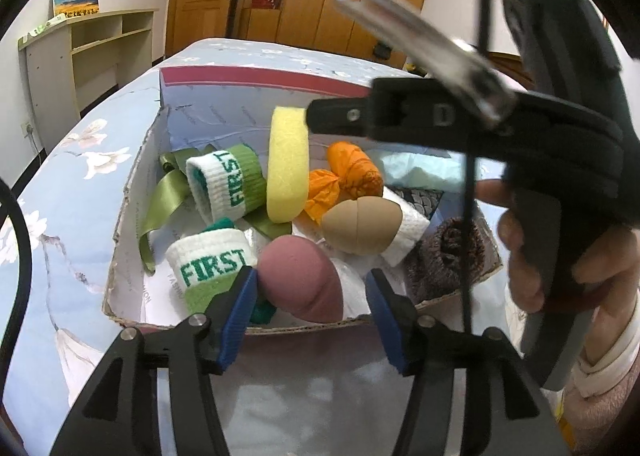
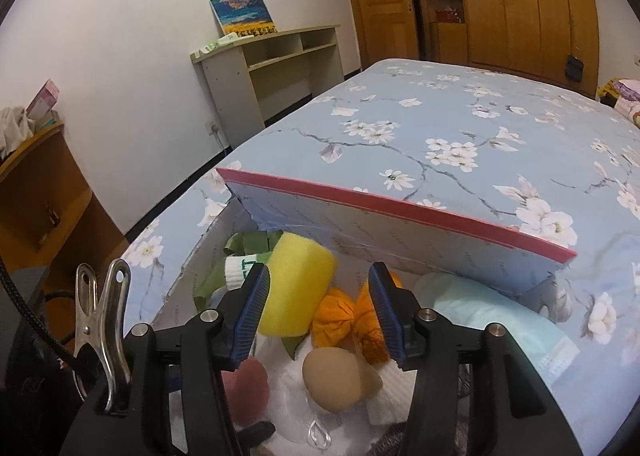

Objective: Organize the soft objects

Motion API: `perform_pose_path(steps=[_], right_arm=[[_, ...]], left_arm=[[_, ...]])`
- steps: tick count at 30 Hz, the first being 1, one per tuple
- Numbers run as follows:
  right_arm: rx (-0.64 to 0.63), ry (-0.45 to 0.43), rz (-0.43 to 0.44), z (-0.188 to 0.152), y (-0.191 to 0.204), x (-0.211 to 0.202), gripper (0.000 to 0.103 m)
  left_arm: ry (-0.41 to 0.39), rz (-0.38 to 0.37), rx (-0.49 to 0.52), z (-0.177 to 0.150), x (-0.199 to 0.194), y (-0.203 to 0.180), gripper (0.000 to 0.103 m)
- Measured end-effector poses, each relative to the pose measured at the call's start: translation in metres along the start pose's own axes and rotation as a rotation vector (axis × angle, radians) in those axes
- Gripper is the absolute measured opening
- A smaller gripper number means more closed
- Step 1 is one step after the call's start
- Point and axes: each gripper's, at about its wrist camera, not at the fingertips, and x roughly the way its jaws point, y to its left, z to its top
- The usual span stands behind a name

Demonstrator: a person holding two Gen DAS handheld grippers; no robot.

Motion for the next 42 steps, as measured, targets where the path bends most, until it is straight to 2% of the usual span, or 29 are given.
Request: perform_pose_path(steps=[25, 42], right_arm=[[0.061, -0.063, -0.059, -0.033, -0.009, -0.074, 0.054], [0.086, -0.065, -0.084, -0.080, 0.009, -0.113, 0.054]], left_arm=[[-0.043, 0.031, 0.005, -0.001, -0.039, -0.004, 0.060], [-0.067, 0.067, 0.002, -0.018, -0.070, -0.007, 0.060]])
